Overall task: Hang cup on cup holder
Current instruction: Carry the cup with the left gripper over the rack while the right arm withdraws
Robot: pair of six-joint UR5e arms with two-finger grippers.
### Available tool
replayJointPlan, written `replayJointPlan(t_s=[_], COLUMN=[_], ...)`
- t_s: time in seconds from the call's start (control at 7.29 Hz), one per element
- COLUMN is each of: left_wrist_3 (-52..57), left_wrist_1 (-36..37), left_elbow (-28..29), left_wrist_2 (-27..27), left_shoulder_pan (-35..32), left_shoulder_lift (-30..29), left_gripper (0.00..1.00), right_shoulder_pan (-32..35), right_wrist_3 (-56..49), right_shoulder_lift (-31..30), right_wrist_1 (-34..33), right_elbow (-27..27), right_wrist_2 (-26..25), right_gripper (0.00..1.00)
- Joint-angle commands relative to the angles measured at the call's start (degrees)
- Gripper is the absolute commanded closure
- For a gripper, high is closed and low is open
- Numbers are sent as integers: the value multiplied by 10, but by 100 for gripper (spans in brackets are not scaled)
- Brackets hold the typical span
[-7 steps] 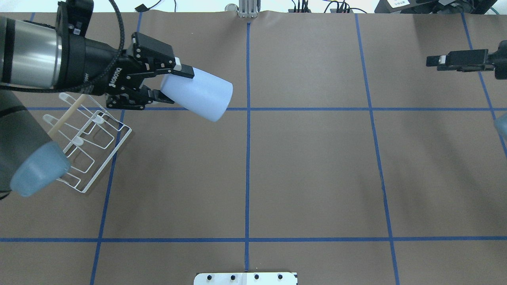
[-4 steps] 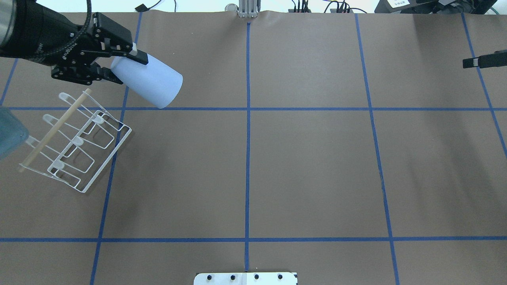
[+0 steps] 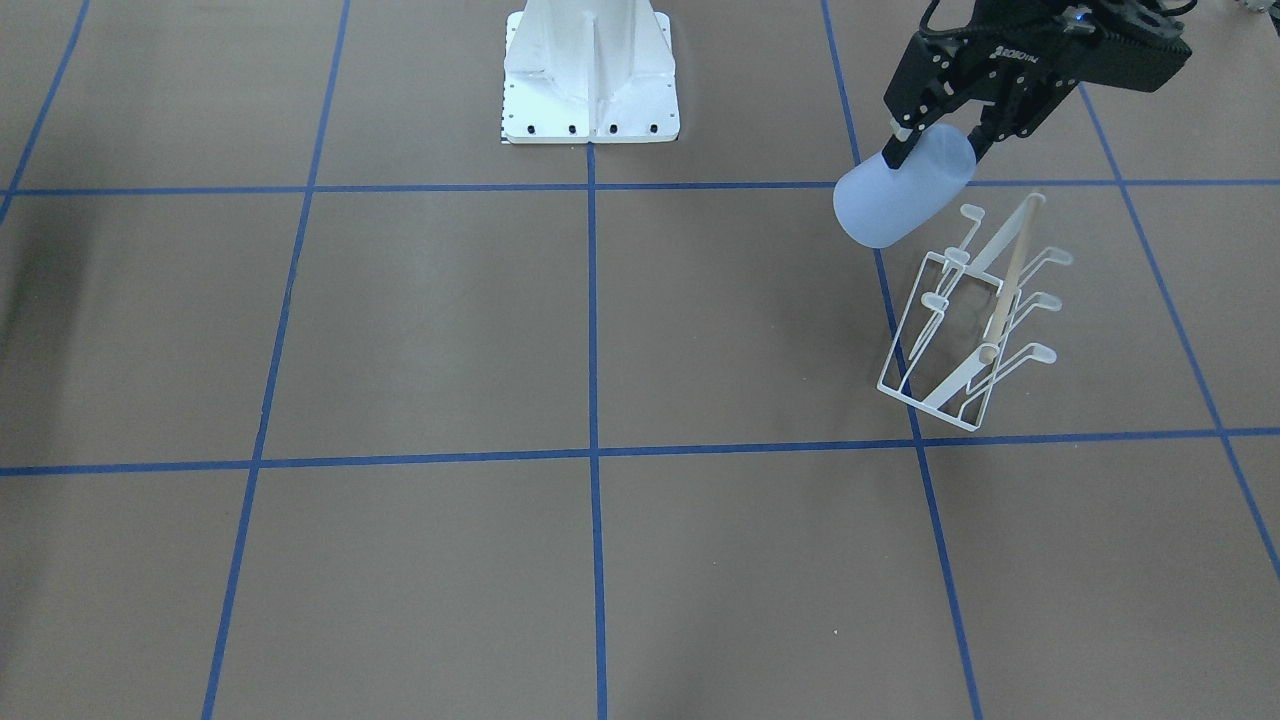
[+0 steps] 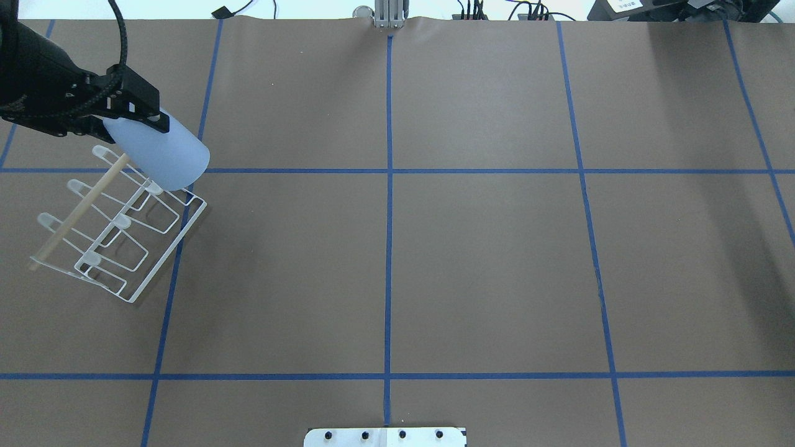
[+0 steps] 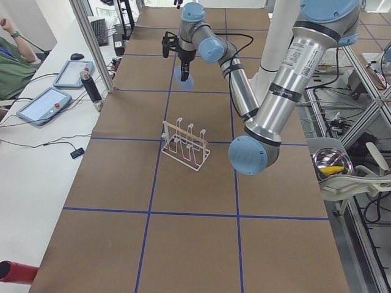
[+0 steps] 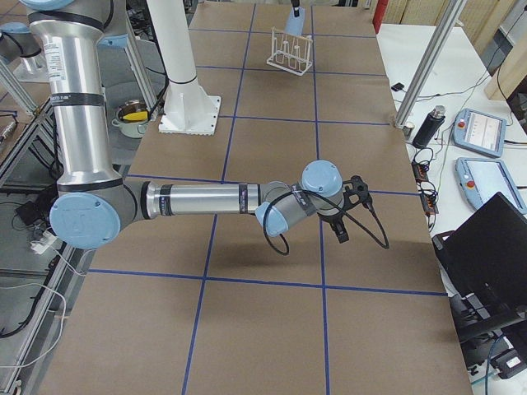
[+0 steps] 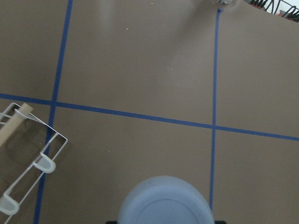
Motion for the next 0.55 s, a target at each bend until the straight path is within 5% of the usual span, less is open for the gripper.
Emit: replayJointPlan(t_s=[0.0,0.41], left_wrist_3=[40,84], left_wrist_1=[56,69], left_elbow=[-2,17], left_wrist_2=[90,142], left_shoulder_pan=[32,39], left_shoulder_lift=[0,6], left_gripper=[100,100], right_shoulder_pan=[5,3], right_wrist_3=[-54,-151], right_shoulder_lift=[3,45], right_wrist_1=[-127,-413], right_elbow=[14,92], right_wrist_2=[-39,-97], right_gripper=[0,0])
